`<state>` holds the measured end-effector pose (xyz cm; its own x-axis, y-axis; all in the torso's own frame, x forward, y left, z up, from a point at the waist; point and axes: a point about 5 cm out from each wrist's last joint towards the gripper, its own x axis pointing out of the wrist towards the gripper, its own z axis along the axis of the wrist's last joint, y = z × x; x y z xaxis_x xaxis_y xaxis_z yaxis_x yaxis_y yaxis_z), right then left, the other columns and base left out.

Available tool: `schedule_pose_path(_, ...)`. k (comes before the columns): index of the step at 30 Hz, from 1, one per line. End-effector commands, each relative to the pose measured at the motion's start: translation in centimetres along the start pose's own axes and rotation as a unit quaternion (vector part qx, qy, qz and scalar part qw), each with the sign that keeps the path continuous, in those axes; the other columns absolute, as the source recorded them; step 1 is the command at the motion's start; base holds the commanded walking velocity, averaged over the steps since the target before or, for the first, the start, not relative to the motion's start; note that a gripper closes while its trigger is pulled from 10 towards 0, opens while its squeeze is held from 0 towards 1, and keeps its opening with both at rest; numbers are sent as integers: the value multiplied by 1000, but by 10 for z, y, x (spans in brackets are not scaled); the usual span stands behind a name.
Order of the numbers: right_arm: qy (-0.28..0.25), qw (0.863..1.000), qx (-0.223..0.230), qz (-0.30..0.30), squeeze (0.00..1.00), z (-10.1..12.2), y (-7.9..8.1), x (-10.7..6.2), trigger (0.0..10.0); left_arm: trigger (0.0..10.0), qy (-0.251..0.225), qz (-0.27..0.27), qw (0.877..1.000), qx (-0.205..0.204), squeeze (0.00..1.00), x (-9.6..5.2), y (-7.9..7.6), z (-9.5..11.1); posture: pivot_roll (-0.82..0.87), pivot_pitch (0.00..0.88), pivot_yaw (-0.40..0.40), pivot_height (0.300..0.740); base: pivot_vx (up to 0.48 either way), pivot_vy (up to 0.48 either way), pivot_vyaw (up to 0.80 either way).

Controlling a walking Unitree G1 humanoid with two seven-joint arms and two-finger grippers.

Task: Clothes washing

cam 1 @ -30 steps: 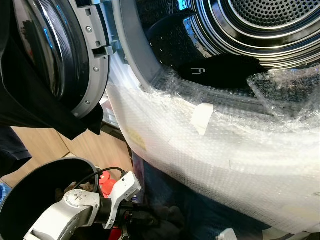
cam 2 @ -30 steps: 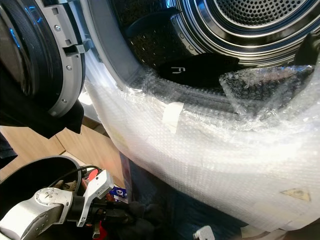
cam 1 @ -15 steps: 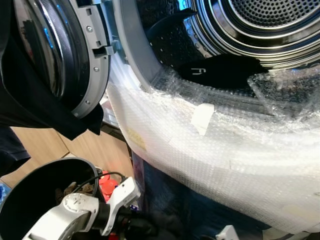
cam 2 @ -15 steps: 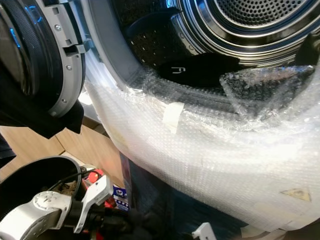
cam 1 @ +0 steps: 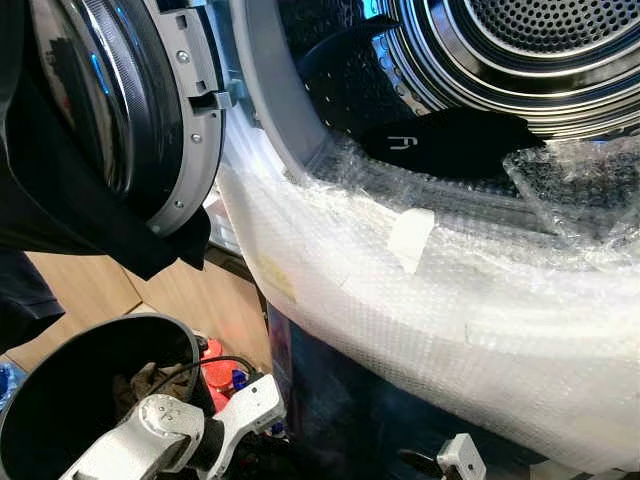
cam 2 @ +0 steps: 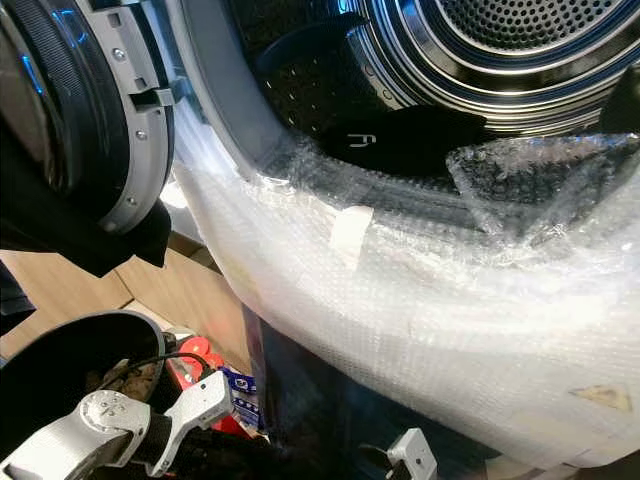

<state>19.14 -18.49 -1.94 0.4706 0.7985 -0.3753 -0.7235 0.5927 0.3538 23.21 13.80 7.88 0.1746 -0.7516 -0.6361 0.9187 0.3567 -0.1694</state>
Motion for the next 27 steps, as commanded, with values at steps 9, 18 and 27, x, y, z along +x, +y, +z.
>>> schedule_pose_path(9,0,997,-15,71,1000,12,17,19,10000,0,-38,24,998,48,0,26,5,30,154,0,65,740,0,0,0)
schedule_pose_path(18,1,998,-25,53,1000,18,20,36,10000,0,-78,-11,992,94,0,40,-5,60,155,0,62,740,0,0,0)
schedule_pose_path(27,-17,1000,-3,-6,1000,22,9,40,10000,0,-83,-19,992,92,0,45,-4,63,151,0,64,740,0,0,0)
